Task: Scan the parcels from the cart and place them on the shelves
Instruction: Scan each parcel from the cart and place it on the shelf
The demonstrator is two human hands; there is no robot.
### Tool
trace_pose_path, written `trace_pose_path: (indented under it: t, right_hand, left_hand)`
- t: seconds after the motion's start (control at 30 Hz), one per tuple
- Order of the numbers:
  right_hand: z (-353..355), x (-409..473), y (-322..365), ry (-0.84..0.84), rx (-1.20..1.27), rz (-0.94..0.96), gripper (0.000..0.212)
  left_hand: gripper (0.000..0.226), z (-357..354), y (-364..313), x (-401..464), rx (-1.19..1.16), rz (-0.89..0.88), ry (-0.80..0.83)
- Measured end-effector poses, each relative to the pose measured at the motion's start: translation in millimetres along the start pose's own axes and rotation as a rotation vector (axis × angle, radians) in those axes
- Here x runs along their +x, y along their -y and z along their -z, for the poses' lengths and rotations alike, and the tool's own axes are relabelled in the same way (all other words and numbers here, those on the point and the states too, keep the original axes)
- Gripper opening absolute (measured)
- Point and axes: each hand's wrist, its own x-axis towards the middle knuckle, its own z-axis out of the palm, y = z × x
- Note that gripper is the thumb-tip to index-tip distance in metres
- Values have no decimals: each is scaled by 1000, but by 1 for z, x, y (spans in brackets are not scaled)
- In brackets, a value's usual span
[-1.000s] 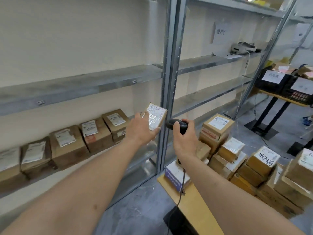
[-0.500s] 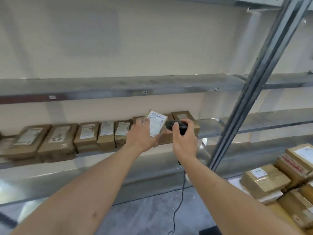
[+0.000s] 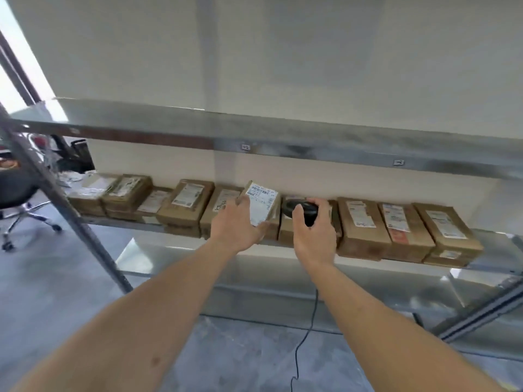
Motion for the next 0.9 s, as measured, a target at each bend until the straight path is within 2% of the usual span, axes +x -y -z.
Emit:
trace_pose_path:
  t: [0.17, 0.5, 0.6, 0.8, 0.9]
  right_hand:
    - [-83, 2, 28, 112, -25, 51, 34]
    - [-264, 23, 61, 370, -6, 86, 30]
    - [-315, 32, 71, 426, -12, 87, 29]
    - [-401, 38, 94, 504, -64, 143, 38]
    - [-440, 33, 107, 538, -105, 157, 39]
  left_hand:
    - [88, 27, 73, 17, 18, 125, -24]
    - [86, 56, 211, 81, 30, 344, -58]
    - [91, 64, 252, 104, 42, 415, -45]
    - [93, 87, 329, 132, 24, 512, -46]
    - [88, 100, 370, 143, -2, 530, -60]
